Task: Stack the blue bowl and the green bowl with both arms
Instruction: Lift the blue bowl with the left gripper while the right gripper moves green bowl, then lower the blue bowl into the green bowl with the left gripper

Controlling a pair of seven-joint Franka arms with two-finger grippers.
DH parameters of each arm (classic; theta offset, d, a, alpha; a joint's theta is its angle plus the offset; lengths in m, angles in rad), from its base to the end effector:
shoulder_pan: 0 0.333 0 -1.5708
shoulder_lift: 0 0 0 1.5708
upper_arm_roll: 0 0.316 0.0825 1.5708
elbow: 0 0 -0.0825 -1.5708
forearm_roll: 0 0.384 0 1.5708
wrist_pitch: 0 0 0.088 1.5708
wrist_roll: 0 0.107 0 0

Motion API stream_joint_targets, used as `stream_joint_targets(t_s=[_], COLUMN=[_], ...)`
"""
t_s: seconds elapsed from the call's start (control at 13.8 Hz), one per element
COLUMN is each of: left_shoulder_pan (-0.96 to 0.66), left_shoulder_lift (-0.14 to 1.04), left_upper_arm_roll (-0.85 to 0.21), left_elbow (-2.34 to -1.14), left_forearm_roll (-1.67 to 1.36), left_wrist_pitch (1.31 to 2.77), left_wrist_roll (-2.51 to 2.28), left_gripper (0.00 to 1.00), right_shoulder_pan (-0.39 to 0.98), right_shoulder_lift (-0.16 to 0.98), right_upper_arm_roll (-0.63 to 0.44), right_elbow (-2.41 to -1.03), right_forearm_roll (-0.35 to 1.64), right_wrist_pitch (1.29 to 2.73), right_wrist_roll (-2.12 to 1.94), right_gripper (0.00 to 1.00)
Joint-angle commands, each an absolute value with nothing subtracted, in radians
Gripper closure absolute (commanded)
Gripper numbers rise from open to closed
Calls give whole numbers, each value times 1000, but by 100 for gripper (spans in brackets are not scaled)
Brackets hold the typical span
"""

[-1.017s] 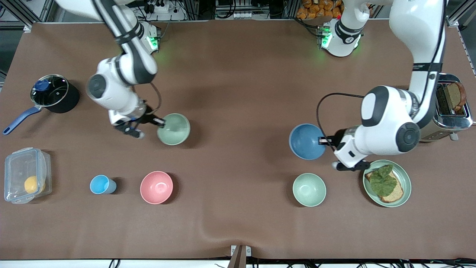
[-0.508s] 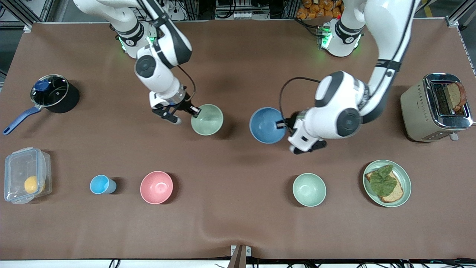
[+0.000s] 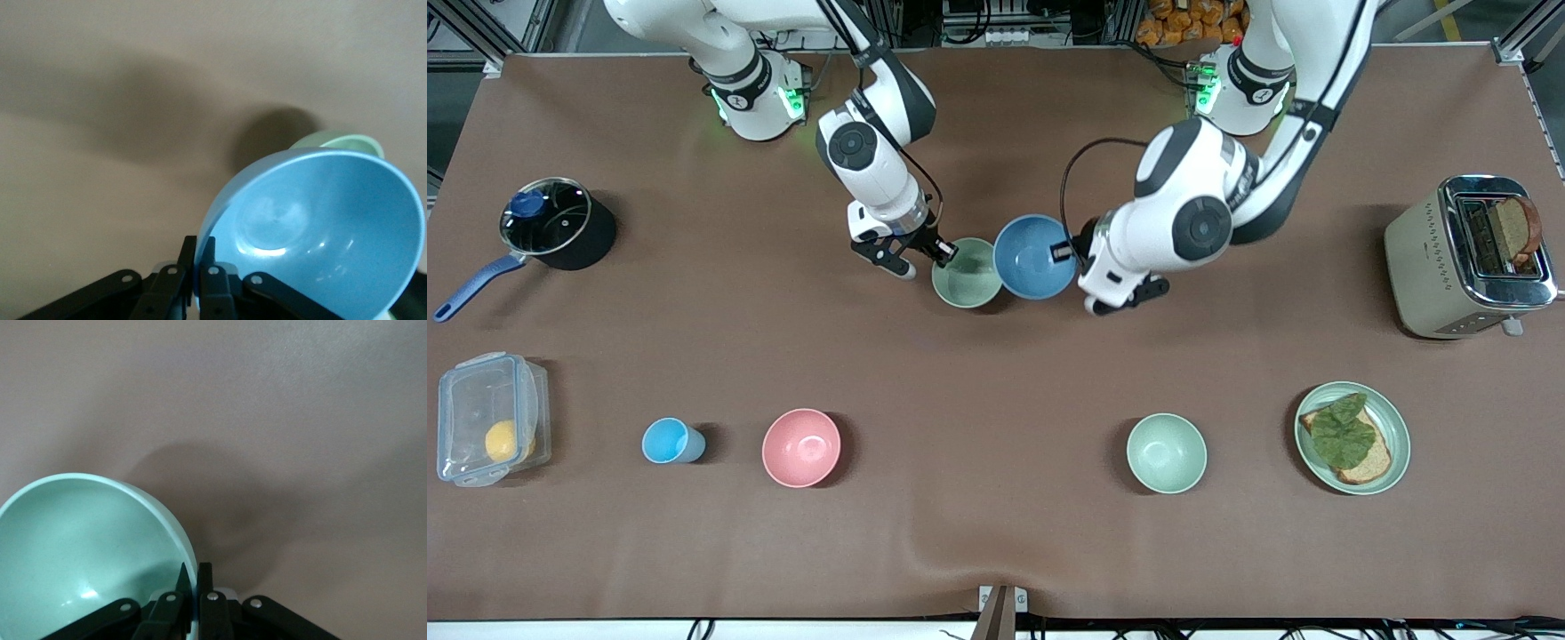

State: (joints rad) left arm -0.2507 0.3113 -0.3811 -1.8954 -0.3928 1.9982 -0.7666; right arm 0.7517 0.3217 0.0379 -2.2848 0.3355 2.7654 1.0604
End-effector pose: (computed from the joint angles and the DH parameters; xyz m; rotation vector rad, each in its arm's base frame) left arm 0.4771 -0.3644 0.3429 2.8062 0.4832 -0.6404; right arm 0.3948 0.3785 0.2255 -2.8009 0.8306 0.0490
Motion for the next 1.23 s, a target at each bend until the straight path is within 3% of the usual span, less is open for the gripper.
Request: stream_joint_targets(t_s=[0.0,0.07,0.15,0.22,0.29,0.36,0.8,1.16], left_shoulder_pan=[-251,-265,-278,-284,-304,-313,-344,-402], left_shoulder_lift=[267,270,270,270,270,268,291,343], left_upper_arm_roll=[-388,-390,-390,-390,-391,-391,-396,-396], left_elbow=[-1980,-1982,-1985,-1991,-2005,-2020,-2045,-2053], left_forearm_roll=[-426,-426,-426,-428,-428,-428,-434,-434], left_wrist_pitch=[2046,2069,2075,2077,2083,2100,2276,2411], left_wrist_roll=[-805,-837,-854,-867,-879,-888,-980,-1058], left_gripper=[100,100,100,100,100,100,100,100], right_shoulder_pan=[784,785,787,785,778,766,640,519], right_shoulder_lift=[350,350,350,350,347,342,331,373], right_upper_arm_roll=[23,23,23,23,23,21,0,2], right_elbow=[-2253,-2253,-2253,-2252,-2249,-2237,-2079,-2066], right_forearm_roll=[341,341,341,341,341,344,345,513], right_wrist_pitch=[2777,2777,2777,2775,2770,2760,2420,2385], right_wrist_roll=[1114,1121,1124,1124,1123,1123,1140,1140], right_gripper=[68,66,50,43,30,0,0,0])
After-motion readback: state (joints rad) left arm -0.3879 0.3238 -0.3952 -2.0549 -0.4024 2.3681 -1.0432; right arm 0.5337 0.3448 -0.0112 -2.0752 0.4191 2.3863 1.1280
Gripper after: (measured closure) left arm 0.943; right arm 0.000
